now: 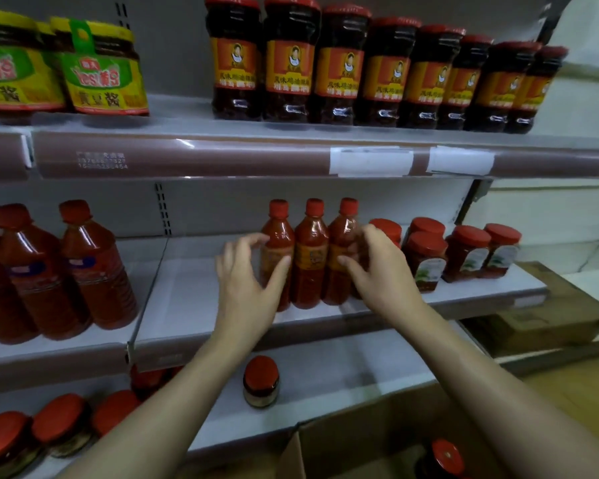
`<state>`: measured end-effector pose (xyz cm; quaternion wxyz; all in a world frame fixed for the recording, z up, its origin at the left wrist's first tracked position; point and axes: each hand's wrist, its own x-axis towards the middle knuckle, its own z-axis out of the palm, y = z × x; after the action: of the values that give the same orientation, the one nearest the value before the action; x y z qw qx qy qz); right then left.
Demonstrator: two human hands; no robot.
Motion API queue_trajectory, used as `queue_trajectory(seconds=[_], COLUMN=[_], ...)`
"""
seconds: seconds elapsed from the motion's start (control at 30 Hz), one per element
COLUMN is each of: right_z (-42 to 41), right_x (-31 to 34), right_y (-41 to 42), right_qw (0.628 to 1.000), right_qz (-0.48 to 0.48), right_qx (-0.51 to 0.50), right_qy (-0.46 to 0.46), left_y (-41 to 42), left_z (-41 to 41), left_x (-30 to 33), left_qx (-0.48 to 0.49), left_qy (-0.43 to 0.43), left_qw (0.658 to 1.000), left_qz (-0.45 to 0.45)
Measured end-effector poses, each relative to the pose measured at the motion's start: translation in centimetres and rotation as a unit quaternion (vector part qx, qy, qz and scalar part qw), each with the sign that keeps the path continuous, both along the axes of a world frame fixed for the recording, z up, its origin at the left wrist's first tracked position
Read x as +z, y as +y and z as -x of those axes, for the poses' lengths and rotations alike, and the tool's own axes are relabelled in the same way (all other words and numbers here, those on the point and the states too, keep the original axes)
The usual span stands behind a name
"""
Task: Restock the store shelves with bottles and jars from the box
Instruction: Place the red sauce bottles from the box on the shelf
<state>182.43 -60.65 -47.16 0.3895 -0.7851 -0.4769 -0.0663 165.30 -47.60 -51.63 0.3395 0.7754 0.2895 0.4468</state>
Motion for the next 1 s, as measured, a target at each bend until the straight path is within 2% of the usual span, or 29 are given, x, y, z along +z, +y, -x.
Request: queue_trajectory(seconds=[0.1, 0.33, 0.43, 0.5, 0.7, 0.8, 0.9, 1.0], right_z=[-0.6, -2.0, -2.2, -2.6, -2.8, -2.5, -2.9, -3.5], right_x=[-1.3, -6.0, -8.6, -10.4, -16.3, -19.4, -21.6, -22.8], right_y=[-2.8, -11.7, -15.7, -18.3, -24.8, -27.5, -29.2, -29.5], right_qw=[0.999, 0.982, 0.97, 0.965, 0.945, 0.928, 0.903, 0.883], right_qz=[0.043, 0.183, 0.238, 0.254, 0.308, 0.354, 0.413, 0.454], right_qx=[-0.013, -0.038, -0.051, -0.056, -0.094, -0.09, -0.082, -0.072], right_qy=[0.004, -0.004, 0.02, 0.026, 0.056, 0.078, 0.089, 0.094], left_y=[-3.0, -8.8, -11.3, -12.8, -17.4, -20.0, -22.8, -24.6], left_z=[-0.1, -2.1, -3.0, -3.7, -5.8, -6.8, -7.8, -9.1], left_x=[-1.8, -8.2, -10.9, -12.5, -16.8, -19.7, -22.4, -23.9], left_qx=[-0.054, -0.184, -0.231, -0.254, -0.323, -0.386, -0.476, -0.526], left_qy=[0.006, 0.083, 0.115, 0.131, 0.179, 0.232, 0.276, 0.323], left_qw=[0.998, 0.979, 0.966, 0.958, 0.929, 0.892, 0.832, 0.778], left_qz=[-0.021, -0.011, 0.016, 0.033, -0.002, -0.036, -0.075, -0.116])
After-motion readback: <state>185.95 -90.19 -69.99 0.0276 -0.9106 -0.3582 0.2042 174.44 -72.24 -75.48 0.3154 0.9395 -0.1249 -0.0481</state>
